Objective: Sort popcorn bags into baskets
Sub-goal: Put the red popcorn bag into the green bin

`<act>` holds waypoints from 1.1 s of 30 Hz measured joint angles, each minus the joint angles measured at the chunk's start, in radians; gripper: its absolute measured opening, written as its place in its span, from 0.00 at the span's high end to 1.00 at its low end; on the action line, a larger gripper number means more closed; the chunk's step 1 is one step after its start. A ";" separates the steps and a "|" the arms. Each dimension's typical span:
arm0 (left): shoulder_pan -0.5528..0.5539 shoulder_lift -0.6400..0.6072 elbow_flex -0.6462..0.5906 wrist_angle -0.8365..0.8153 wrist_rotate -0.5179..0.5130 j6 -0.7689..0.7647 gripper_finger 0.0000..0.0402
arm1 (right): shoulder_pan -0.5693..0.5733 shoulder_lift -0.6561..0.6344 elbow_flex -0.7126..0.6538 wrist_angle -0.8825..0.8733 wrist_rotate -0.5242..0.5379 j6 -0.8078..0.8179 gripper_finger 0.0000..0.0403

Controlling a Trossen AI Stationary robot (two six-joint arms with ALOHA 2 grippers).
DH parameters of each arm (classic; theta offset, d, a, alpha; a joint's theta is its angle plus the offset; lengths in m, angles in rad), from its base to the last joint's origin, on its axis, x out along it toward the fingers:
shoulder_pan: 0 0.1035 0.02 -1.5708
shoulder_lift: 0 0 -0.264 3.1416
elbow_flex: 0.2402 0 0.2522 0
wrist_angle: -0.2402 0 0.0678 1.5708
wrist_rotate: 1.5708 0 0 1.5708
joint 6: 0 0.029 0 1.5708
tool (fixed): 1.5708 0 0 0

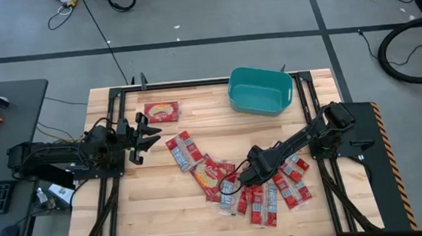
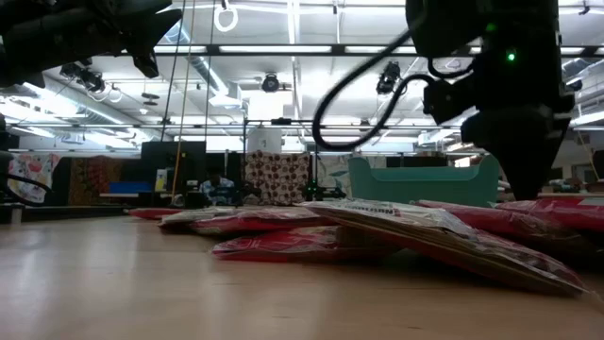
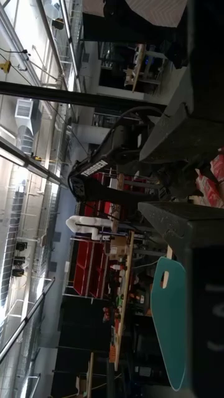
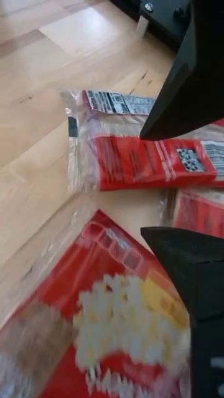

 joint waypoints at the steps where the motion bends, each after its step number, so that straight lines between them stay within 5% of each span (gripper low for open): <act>1: 0.000 0.000 0.000 0.000 0.000 0.000 0.71 | 0.000 0.000 -0.011 -0.001 0.000 0.005 0.39; 16: 0.000 0.000 0.000 0.002 0.000 -0.001 0.71 | 0.001 0.000 -0.152 0.059 -0.054 -0.010 0.43; 28: 0.000 0.000 0.000 0.002 0.000 -0.001 0.71 | 0.001 0.000 -0.182 0.066 -0.091 -0.040 0.84; 33: 0.000 0.000 0.000 0.002 0.000 -0.002 0.71 | 0.001 0.000 -0.180 0.066 -0.092 -0.040 0.87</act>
